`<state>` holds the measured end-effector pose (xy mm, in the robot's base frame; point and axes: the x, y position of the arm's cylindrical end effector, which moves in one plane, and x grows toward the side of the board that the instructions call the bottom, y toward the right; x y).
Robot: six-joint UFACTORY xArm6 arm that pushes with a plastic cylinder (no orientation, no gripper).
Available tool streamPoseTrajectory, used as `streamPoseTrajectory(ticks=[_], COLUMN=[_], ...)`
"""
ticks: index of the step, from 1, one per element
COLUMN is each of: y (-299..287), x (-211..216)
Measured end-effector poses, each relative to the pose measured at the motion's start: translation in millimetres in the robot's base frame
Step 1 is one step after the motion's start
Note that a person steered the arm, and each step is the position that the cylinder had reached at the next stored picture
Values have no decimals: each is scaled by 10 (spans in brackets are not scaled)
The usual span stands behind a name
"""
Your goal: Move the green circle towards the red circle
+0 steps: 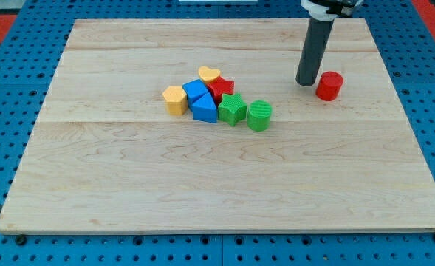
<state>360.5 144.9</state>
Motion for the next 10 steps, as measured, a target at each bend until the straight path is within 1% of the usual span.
streamPoseTrajectory(ticks=[1, 2, 3, 4, 5, 6, 7, 8, 9, 10], y=[73, 479, 693, 578, 210, -23, 264, -320, -1050, -956], x=[3, -179, -96, 7, -184, 201, 957, 1481, 1382, 893])
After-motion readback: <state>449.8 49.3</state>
